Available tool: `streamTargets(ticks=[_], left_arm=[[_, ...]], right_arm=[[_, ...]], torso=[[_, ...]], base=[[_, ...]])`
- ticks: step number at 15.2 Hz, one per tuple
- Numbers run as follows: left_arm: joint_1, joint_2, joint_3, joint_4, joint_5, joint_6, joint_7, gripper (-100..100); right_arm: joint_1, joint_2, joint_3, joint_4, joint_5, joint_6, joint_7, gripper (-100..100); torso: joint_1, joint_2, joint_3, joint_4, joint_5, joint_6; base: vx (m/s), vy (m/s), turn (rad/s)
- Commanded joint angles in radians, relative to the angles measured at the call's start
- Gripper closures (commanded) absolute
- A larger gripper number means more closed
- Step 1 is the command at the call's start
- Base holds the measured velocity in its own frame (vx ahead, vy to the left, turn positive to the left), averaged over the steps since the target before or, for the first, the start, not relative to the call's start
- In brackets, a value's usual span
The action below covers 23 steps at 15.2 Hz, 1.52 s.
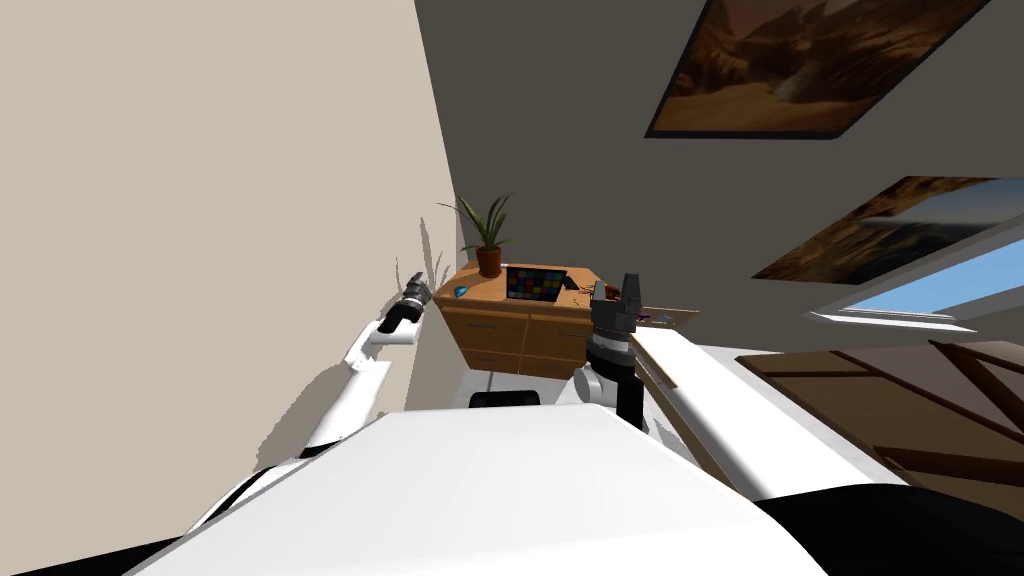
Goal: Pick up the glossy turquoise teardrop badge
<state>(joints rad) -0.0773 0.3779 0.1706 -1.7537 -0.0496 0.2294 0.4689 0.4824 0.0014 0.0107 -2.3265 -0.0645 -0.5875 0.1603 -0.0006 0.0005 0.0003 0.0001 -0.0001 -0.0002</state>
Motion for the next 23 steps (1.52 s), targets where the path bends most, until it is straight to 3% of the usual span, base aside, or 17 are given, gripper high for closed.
streamTargets(ticks=[1,4,5,8,9,11,12,13,15,16,17,19,20,21,23], left_arm=[[-0.050,0.019,0.019,0.050,-0.005,0.050,0.037,-100],[-0.063,0.019,0.019,0.053,-0.005,0.091,0.037,-100],[-0.111,0.035,0.037,0.102,-0.011,0.125,0.071,-100],[-0.120,0.035,0.037,0.102,-0.011,0.167,0.071,-100],[-0.169,0.050,0.057,0.150,-0.016,0.204,0.106,-100],[-0.177,0.050,0.057,0.153,-0.016,0.244,0.106,-100],[-0.215,0.064,0.077,0.186,-0.021,0.270,0.141,-100],[-0.233,0.064,0.077,0.203,-0.021,0.292,0.141,-100],[-0.235,0.064,0.077,0.204,-0.021,0.321,0.141,-100],[-0.277,0.077,0.097,0.247,-0.025,0.353,0.176,-100],[-0.292,0.077,0.097,0.256,-0.025,0.375,0.176,-100],[-0.292,0.077,0.097,0.256,-0.025,0.400,0.176,-100],[-0.336,0.089,0.118,0.301,-0.030,0.432,0.211,-100],[-0.350,0.089,0.118,0.307,-0.030,0.451,0.211,-100],[-0.350,0.089,0.118,0.307,-0.030,0.479,0.211,-100]], right_arm=[[0.000,0.000,0.000,0.000,0.000,0.000,0.000,0],[0.000,0.000,0.000,0.000,0.000,0.000,0.000,0],[0.000,0.000,0.000,0.000,0.000,0.000,0.000,0],[0.000,0.000,0.000,0.000,0.000,0.000,0.000,0],[0.000,0.000,0.000,0.000,0.000,0.000,0.000,0],[0.000,0.000,0.000,0.000,0.000,0.000,0.000,0],[0.000,0.000,0.000,0.000,0.000,0.000,0.000,0],[0.000,0.000,0.000,0.000,0.000,0.000,0.000,0],[0.000,0.000,0.000,0.000,0.000,0.000,0.000,0],[0.000,0.000,0.000,0.000,0.000,0.000,0.000,0],[0.000,0.000,0.000,0.000,0.000,0.000,0.000,0],[0.000,0.000,0.000,0.000,0.000,0.000,0.000,0],[0.000,0.000,0.000,0.000,0.000,0.000,0.000,0],[0.000,0.000,0.000,0.000,0.000,0.000,0.000,0],[0.000,0.000,0.000,0.000,0.000,0.000,0.000,0]], torso=[[0.000,0.000,0.000,0.000,0.000,0.000],[0.000,0.000,0.000,0.000,0.000,0.000],[0.000,0.000,0.000,0.000,0.000,0.000],[0.000,0.000,0.000,0.000,0.000,0.000],[0.000,0.000,0.000,0.000,0.000,0.000],[-0.001,0.000,0.000,0.000,0.000,0.001],[-0.001,0.000,0.000,0.000,0.000,0.000],[-0.001,0.000,0.000,0.000,0.000,0.001],[-0.001,0.000,0.000,0.000,0.000,0.000],[0.000,0.000,0.000,0.000,0.000,0.000],[-0.001,-0.001,0.000,0.000,0.000,0.001],[-0.001,-0.001,0.000,0.000,0.000,0.000],[0.000,0.000,0.000,0.000,0.000,0.000],[-0.001,0.000,0.000,0.000,0.000,0.001],[-0.001,0.000,0.000,0.000,0.000,0.000]], base=[[-0.009,-0.017,-0.103],[-0.008,-0.011,-0.063],[-0.007,-0.018,-0.123],[-0.007,-0.013,-0.062],[-0.004,-0.019,-0.104],[-0.005,-0.018,-0.102],[-0.006,-0.022,-0.158],[-0.005,-0.024,-0.150],[-0.001,-0.013,-0.015],[0.002,-0.022,-0.132],[0.002,-0.023,-0.156],[0.000,-0.011,-0.029],[-0.002,-0.017,-0.145],[-0.003,-0.021,-0.161],[-0.001,-0.014,-0.024]])
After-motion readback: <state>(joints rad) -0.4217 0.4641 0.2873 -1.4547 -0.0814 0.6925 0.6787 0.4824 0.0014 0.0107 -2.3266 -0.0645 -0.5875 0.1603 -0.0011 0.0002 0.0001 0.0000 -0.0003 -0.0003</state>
